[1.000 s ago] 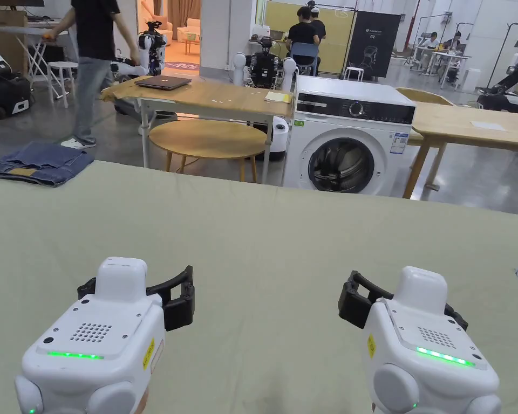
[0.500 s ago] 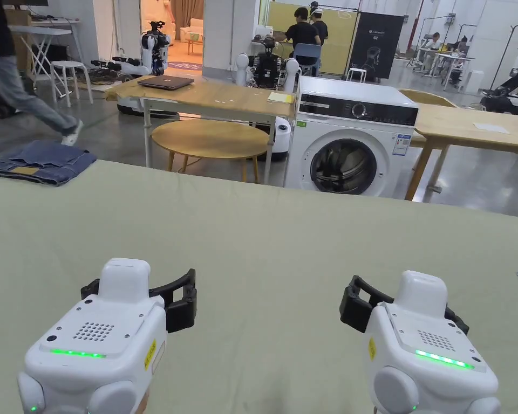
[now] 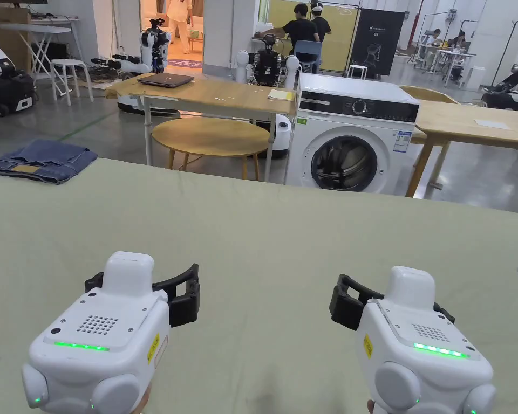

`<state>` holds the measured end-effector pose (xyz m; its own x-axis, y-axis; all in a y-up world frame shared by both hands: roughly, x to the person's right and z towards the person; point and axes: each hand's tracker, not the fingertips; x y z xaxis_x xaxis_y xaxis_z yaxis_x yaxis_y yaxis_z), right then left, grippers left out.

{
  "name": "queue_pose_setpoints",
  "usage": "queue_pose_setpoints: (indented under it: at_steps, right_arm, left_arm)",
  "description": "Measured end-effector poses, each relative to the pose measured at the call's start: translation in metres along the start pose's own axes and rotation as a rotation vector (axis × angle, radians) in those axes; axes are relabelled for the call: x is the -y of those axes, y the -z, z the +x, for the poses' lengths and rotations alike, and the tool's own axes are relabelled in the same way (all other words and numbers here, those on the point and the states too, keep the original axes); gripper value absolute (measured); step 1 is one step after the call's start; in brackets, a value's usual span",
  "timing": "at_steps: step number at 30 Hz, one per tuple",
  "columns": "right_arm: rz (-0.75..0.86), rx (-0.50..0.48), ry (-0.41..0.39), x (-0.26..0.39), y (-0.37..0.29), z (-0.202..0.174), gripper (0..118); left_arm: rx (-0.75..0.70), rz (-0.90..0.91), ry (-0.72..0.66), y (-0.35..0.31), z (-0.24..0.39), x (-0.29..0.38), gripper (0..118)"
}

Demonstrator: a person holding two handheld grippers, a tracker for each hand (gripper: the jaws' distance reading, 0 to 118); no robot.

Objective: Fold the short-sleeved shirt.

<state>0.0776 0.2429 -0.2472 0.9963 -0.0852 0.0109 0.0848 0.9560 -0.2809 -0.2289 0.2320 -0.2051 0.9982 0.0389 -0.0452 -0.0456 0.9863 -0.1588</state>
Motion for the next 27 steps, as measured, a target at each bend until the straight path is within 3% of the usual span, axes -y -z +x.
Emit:
queue_pose_setpoints:
  at_steps: [13,21,27]
  right_arm:
    - [0.052,0.052,-0.058,0.008,0.004,0.004,99]
    - [0.073,0.09,-0.14,0.013,0.004,0.001,99]
    - [0.081,0.07,-0.119,0.012,0.003,0.002,99]
  left_arm:
    - [-0.002,-0.001,0.008,0.0,0.001,0.0,85]
    - [-0.008,0.001,0.005,-0.001,0.0,0.001,85]
    - [-0.022,0.009,0.014,0.0,0.0,0.002,85]
